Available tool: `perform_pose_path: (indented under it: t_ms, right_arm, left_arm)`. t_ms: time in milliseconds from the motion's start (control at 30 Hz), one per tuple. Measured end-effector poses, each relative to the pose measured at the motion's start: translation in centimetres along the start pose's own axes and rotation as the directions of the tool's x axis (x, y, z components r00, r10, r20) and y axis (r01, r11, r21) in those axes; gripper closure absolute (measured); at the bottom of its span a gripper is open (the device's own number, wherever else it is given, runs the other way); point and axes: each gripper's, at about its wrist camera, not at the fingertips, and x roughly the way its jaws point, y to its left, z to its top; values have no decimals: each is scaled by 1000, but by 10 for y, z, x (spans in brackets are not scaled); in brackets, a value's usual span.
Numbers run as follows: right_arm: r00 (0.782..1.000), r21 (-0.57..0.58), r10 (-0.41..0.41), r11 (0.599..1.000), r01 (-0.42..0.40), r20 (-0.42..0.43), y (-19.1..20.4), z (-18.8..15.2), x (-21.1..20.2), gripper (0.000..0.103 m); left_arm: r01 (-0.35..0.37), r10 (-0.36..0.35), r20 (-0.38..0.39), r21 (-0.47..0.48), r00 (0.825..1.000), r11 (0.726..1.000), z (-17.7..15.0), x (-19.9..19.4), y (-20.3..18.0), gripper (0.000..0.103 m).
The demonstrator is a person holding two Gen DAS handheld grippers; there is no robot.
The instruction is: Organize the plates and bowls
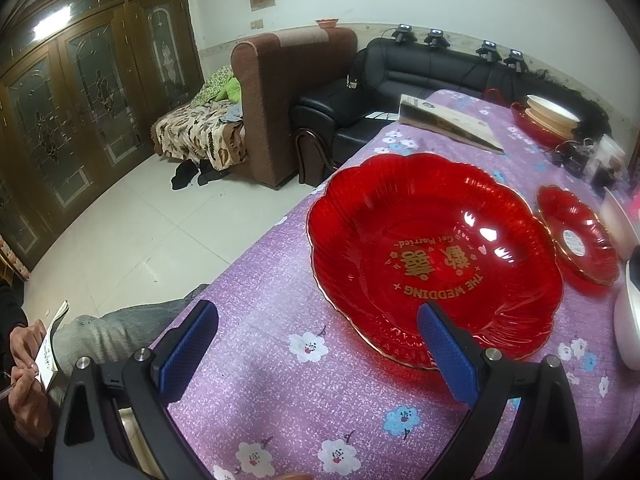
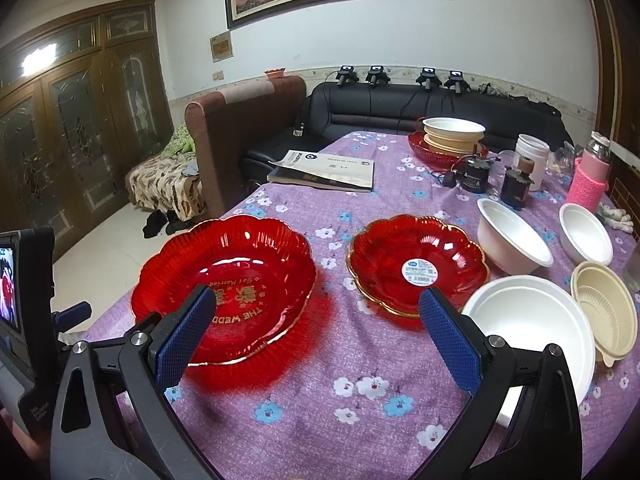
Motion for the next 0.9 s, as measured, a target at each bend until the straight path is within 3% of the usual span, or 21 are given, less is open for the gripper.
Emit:
perform_pose_path:
  t_ms: [500,633,900]
  right_arm:
    - [993,60,13,998,-6,-120,-4,2,36,0]
    - [984,66,5,998,7,-178,0,6,56,0]
    - [961,123,19,992,16,-276,-3,1,84,2]
  left_arm:
    - [1,-4,-100,-26,995,1000,18,26,9,3]
    - [-17,11,-153,-38,988,999,25,39,9,3]
    - [-36,29,-168,-37,985,999,26,50,4,3]
